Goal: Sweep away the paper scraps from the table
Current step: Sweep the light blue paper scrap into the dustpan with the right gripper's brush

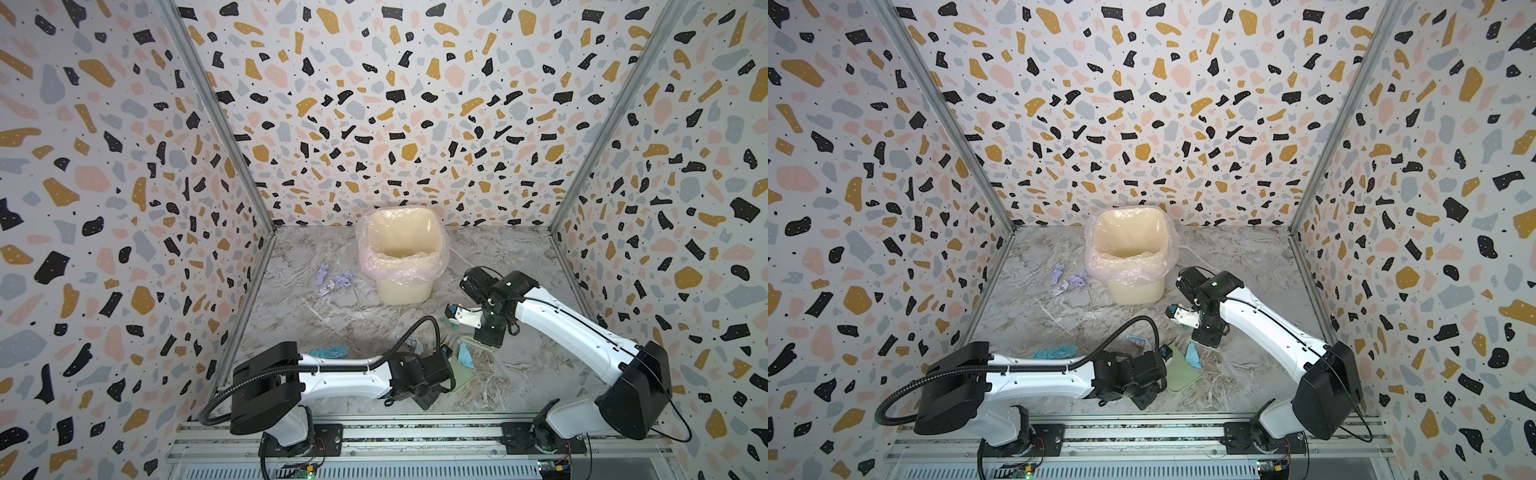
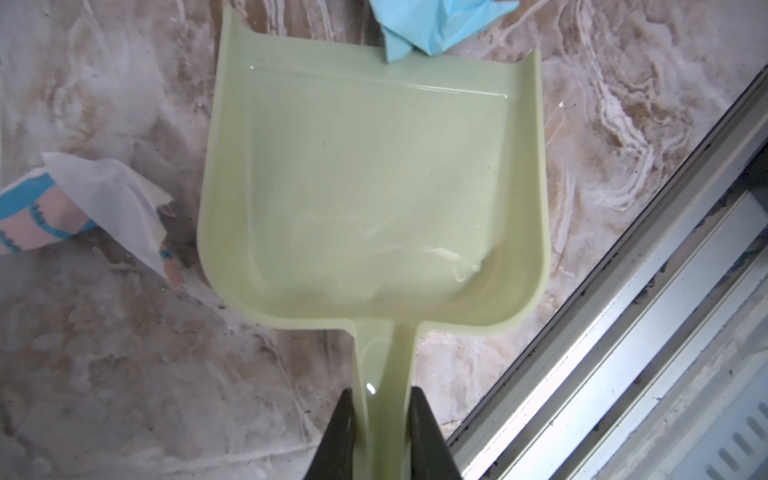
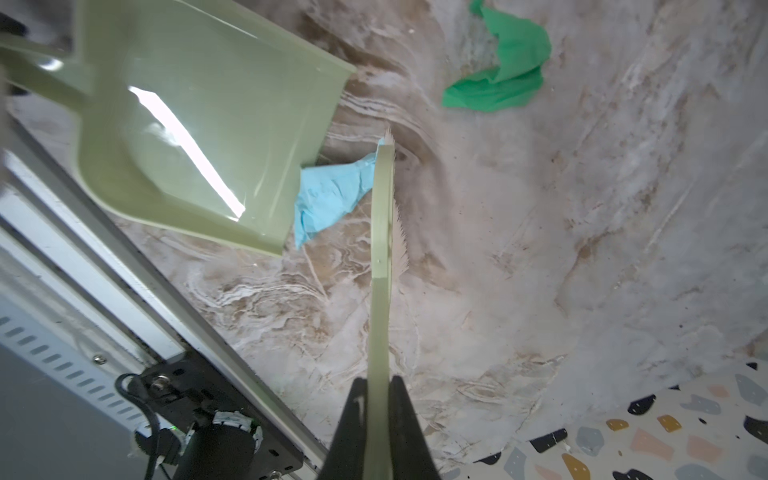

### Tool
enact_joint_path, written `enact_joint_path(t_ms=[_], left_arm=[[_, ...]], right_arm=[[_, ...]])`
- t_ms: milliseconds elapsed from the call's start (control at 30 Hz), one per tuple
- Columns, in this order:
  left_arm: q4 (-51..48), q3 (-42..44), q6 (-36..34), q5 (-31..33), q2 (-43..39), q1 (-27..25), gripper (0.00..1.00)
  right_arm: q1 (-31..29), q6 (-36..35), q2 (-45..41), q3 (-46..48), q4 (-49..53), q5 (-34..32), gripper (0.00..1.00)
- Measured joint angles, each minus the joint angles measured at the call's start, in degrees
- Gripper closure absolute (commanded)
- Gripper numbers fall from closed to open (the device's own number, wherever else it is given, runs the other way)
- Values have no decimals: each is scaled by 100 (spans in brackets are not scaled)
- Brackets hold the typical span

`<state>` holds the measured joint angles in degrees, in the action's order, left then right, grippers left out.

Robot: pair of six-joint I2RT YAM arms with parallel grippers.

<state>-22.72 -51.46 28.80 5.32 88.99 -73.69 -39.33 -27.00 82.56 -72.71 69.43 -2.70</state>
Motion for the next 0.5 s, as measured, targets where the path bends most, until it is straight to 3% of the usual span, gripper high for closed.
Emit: enact_joint_path(t_ms=[267, 500], left_arm=[[7, -46, 39, 13, 57, 0, 100], [9, -46, 39, 13, 79, 0, 100]], right_arm=[[-245, 122, 114, -398, 256, 992, 100], [-273, 310, 203, -625, 354, 1368, 100]])
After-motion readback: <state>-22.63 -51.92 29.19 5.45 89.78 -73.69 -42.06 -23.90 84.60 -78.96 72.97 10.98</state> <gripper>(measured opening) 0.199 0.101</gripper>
